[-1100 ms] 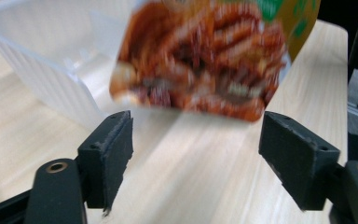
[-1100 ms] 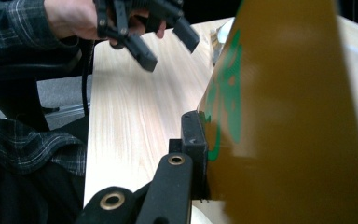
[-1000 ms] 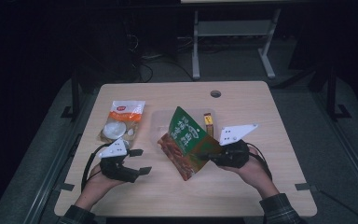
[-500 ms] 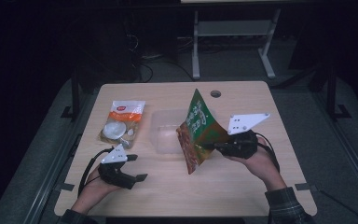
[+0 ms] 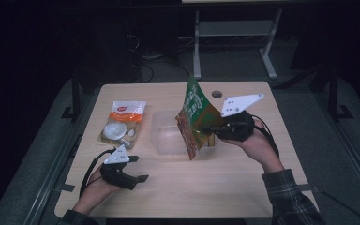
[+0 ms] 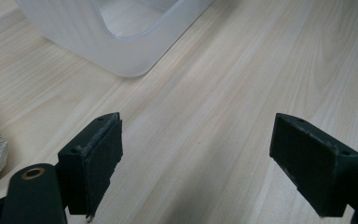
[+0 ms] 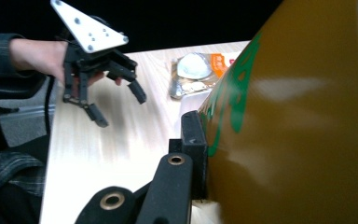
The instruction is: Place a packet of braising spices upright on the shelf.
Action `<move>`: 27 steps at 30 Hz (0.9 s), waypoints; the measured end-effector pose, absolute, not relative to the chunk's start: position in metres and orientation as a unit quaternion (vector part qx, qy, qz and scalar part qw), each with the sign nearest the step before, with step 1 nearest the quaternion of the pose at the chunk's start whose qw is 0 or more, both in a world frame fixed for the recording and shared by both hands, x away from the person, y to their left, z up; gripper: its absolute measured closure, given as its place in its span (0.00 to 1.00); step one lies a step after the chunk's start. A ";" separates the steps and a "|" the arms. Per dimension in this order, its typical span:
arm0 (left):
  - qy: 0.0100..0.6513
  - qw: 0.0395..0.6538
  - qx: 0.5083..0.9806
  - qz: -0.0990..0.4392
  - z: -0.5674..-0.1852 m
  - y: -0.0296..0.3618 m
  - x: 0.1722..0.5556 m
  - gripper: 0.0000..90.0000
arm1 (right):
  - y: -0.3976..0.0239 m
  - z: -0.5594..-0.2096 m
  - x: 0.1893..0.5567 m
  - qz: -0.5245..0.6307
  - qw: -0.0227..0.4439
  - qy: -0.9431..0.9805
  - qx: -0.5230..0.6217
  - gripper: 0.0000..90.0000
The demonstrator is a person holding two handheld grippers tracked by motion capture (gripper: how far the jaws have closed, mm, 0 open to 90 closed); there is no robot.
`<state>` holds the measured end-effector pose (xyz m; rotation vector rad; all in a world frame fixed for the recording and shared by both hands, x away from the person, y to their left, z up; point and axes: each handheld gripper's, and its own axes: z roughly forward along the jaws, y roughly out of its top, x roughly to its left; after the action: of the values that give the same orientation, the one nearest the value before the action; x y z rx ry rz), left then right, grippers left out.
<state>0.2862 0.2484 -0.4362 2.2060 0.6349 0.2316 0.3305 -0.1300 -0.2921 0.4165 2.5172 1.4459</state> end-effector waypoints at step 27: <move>0.244 0.390 0.882 0.106 -0.440 0.247 0.286 0.18 | -0.076 -0.297 0.388 0.437 0.118 0.880 0.146 0.99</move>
<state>0.2858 0.2471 -0.4400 2.2403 0.6191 0.2697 0.3883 -0.0764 -0.2966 0.4264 2.5742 1.2777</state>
